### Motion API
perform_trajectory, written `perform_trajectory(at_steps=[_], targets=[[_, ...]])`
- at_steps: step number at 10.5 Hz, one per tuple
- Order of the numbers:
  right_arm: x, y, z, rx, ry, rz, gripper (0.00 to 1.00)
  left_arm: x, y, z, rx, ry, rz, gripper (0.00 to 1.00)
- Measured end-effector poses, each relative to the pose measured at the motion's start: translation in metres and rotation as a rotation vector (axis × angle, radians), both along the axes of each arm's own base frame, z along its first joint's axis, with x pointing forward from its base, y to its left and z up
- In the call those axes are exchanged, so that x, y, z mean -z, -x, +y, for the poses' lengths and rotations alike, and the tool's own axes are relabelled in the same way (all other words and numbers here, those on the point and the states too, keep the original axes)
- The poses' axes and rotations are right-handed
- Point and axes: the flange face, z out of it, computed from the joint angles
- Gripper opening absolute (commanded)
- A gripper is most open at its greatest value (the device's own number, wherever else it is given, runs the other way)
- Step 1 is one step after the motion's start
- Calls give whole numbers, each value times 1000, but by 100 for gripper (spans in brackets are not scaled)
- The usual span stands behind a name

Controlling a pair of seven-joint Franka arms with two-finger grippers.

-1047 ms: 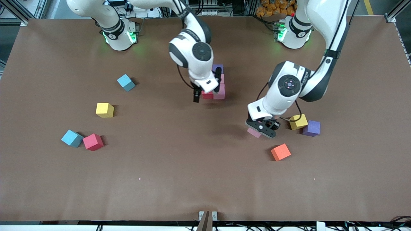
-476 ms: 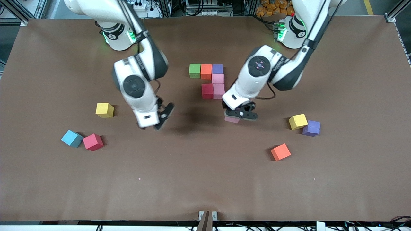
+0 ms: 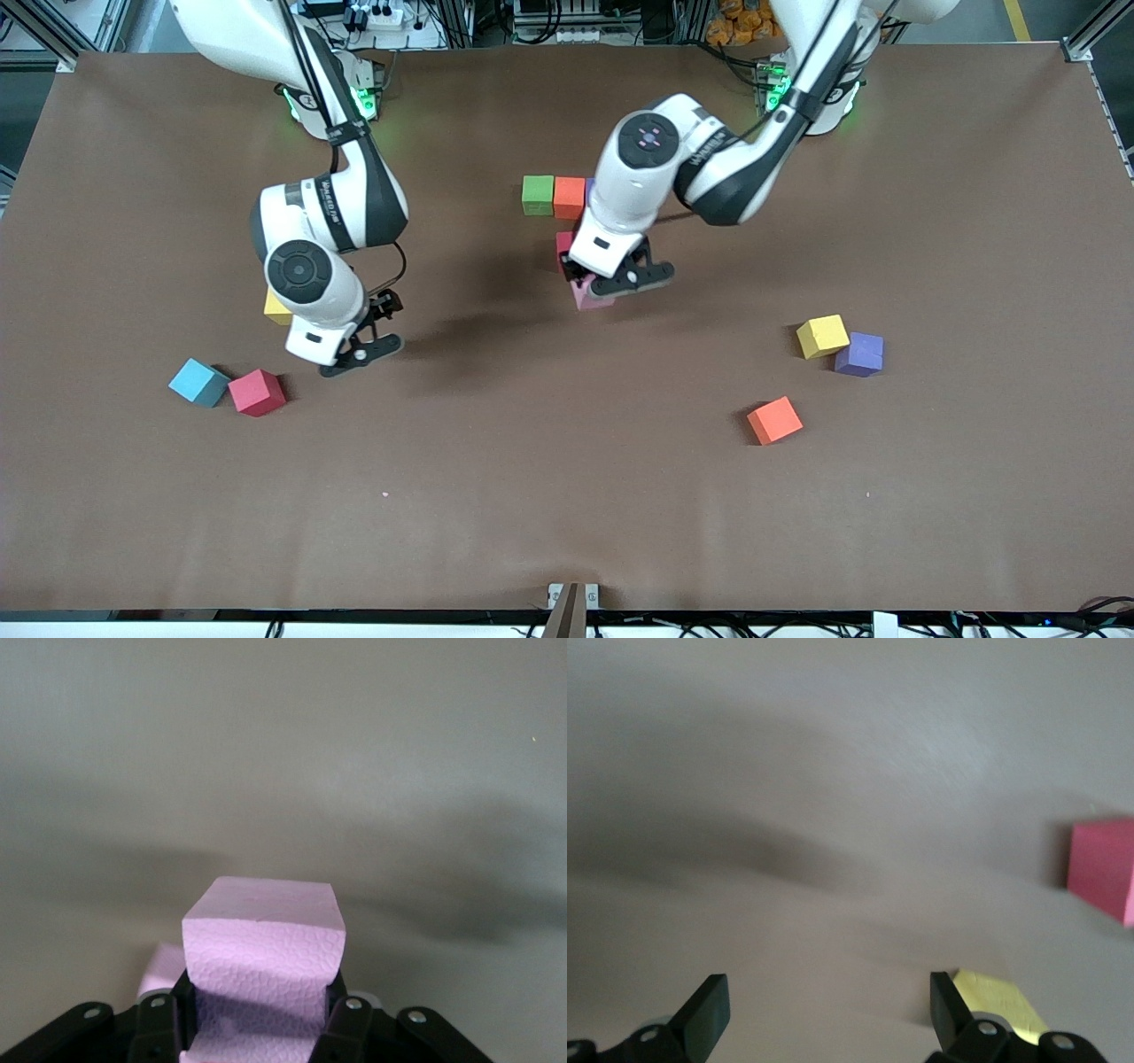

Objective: Form number 2 with 11 blocks
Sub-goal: 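Grasp the yellow cube with the right gripper while the left lowers lavender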

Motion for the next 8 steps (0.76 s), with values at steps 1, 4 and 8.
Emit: perform_trajectory(at_steps=[1, 4, 8], targets=[[2, 1, -22, 59, 7, 6, 100, 0, 11, -14, -116, 7, 24, 32], [17, 6, -114, 218, -4, 2, 100, 8, 36, -49, -483, 21, 106, 32], [35, 37, -169, 292, -32, 11, 100, 35, 42, -64, -884, 0, 203, 33]])
